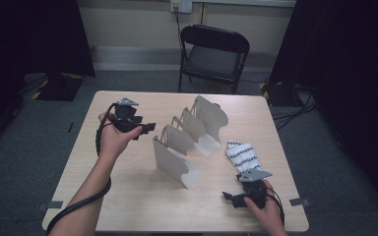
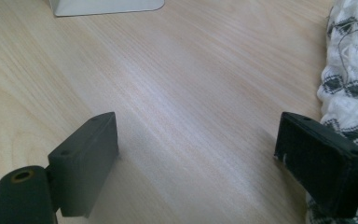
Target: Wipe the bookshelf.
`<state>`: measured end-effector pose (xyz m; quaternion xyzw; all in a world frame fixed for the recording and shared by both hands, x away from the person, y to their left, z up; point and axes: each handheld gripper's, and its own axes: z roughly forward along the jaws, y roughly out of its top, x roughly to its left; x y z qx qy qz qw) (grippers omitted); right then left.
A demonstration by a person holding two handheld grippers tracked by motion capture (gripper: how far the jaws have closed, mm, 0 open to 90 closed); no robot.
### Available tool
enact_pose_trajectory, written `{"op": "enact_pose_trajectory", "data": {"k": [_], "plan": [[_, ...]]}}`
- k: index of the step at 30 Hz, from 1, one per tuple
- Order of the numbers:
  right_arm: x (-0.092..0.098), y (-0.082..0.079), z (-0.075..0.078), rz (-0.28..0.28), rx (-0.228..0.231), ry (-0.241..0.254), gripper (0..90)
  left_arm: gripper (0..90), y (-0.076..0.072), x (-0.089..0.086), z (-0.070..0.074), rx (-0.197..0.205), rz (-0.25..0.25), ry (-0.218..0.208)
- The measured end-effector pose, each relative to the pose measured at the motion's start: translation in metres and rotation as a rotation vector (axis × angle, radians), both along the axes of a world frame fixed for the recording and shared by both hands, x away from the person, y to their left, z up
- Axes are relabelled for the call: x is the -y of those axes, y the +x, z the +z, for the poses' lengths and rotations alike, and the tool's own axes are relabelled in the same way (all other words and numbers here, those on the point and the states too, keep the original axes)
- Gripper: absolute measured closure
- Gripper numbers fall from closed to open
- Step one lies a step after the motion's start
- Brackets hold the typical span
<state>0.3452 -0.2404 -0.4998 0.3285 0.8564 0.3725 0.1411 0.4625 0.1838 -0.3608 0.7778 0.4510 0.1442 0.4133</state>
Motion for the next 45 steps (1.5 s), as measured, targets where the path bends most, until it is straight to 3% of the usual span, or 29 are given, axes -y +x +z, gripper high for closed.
{"op": "enact_pose_trajectory", "data": {"k": [6, 10, 23, 34, 37, 40, 43, 45], "plan": [[0.0, 0.0, 0.0, 0.0, 0.0, 0.0, 12.7, 33.7, -0.002, -0.009, -0.016, -0.026, 0.013, 0.02], [0.0, 0.0, 0.0, 0.0, 0.0, 0.0, 12.7, 32.0, -0.004, -0.014, -0.026, -0.03, 0.031, 0.003], [0.0, 0.0, 0.0, -0.001, 0.001, -0.002, 12.7, 27.1, -0.014, -0.028, -0.06, -0.063, 0.053, 0.018], [0.0, 0.0, 0.0, 0.0, 0.0, -0.001, 12.7, 21.2, -0.022, -0.03, -0.081, -0.079, 0.058, 0.025], [0.0, 0.0, 0.0, 0.0, 0.0, 0.0, 12.7, 20.6, -0.024, -0.03, -0.086, -0.087, 0.046, 0.046], [0.0, 0.0, 0.0, 0.0, 0.0, 0.0, 12.7, 20.4, -0.025, -0.03, -0.092, -0.083, 0.055, 0.035], [0.0, 0.0, 0.0, -0.001, 0.0, -0.002, 12.7, 19.8, -0.027, -0.031, -0.097, -0.09, 0.044, 0.057], [0.0, 0.0, 0.0, 0.0, 0.0, 0.0, 12.7, 18.1, -0.029, -0.029, -0.102, -0.088, 0.059, 0.044]]}}
